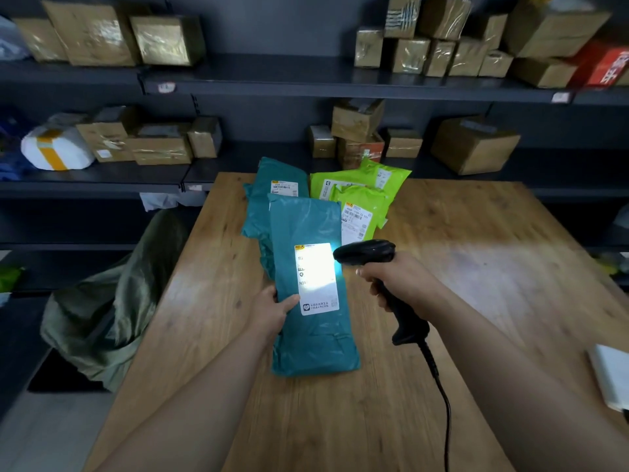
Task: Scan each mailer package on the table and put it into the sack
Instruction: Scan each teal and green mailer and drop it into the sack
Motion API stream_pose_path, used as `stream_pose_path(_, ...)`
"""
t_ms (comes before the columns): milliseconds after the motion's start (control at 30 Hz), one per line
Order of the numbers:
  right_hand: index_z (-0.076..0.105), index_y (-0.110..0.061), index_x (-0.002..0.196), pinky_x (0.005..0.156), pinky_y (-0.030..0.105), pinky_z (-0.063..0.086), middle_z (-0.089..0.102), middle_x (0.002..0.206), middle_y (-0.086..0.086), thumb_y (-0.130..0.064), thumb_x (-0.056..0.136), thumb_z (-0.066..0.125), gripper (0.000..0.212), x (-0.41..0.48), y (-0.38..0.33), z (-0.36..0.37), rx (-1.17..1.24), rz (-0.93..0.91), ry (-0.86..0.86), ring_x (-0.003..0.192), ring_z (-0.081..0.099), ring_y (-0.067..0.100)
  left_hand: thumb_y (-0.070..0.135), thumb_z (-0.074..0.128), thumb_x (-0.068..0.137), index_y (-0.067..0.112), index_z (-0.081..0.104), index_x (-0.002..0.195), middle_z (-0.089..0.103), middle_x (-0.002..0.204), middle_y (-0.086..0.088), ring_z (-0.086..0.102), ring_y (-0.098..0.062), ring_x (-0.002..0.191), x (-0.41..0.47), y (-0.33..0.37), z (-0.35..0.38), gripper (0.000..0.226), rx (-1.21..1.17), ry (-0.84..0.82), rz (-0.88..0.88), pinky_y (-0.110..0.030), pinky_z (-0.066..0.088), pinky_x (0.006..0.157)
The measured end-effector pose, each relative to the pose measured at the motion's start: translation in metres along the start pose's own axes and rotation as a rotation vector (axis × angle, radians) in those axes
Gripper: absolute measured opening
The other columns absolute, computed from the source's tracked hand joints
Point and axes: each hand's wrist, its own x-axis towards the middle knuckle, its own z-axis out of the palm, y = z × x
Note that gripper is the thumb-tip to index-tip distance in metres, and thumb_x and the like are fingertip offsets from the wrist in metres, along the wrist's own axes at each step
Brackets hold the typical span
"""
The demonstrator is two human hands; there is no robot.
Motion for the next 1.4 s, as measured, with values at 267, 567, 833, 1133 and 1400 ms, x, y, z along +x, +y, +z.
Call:
stream_pose_path(267, 0.054, -0.01, 0.069, 0.045, 0.024, 0.038, 0.053, 0.058, 0.008, -0.015, 0.086, 0.065, 0.021, -0.011, -0.014, -0.005, 0.0, -0.015, -0.012, 0.041, 0.047, 0.019, 0.013, 0.071, 0.085, 0.01, 0.062, 0.118, 0.071, 0.111, -0.008, 0.07, -0.027, 0.096, 0.001, -0.006, -0.001, 0.034, -0.012, 0.037, -0.028, -0.05, 0.056, 0.088)
stream_pose_path(567, 0.055, -0.01, 0.07, 0.048, 0.026, 0.04, 0.053, 0.056, 0.006, -0.016, 0.084, 0.067, 0.02, -0.02, -0.015, -0.01, -0.007, -0.012, -0.018, 0.044, 0.048, 0.02, 0.012, 0.071, 0.085, 0.009, 0.061, 0.121, 0.071, 0.11, -0.008, 0.07, -0.026, 0.094, 0.0, -0.009, -0.001, 0.037, -0.01, 0.058, -0.027, -0.048, 0.057, 0.085)
stream_pose_path(833, 0.062, -0.006, 0.08, 0.046, 0.024, 0.041, 0.061, 0.067, 0.011, -0.017, 0.087, 0.066, 0.013, -0.029, -0.015, -0.008, 0.029, -0.038, 0.008, 0.044, 0.052, 0.019, 0.011, 0.068, 0.087, 0.009, 0.061, 0.115, 0.071, 0.107, -0.009, 0.07, -0.026, 0.091, -0.006, -0.013, 0.002, 0.028, -0.067, 0.075, -0.029, -0.043, 0.058, 0.081)
stream_pose_path(1133, 0.06, -0.007, 0.071, 0.047, 0.025, 0.042, 0.06, 0.061, 0.01, -0.017, 0.084, 0.067, 0.018, -0.037, -0.012, -0.003, 0.025, 0.006, 0.01, 0.044, 0.052, 0.02, 0.012, 0.068, 0.087, 0.007, 0.062, 0.115, 0.071, 0.107, -0.008, 0.07, -0.024, 0.091, -0.018, -0.01, 0.005, 0.029, -0.052, 0.098, 0.029, -0.038, 0.059, 0.074)
stream_pose_path(1400, 0.057, -0.009, 0.067, 0.045, 0.025, 0.041, 0.056, 0.059, 0.01, -0.014, 0.084, 0.066, 0.02, -0.047, -0.012, -0.001, 0.045, 0.0, 0.018, 0.043, 0.051, 0.02, 0.012, 0.067, 0.089, 0.009, 0.062, 0.113, 0.072, 0.103, -0.004, 0.071, -0.02, 0.087, -0.027, -0.007, 0.009, 0.025, -0.098, 0.109, 0.037, -0.03, 0.058, 0.064)
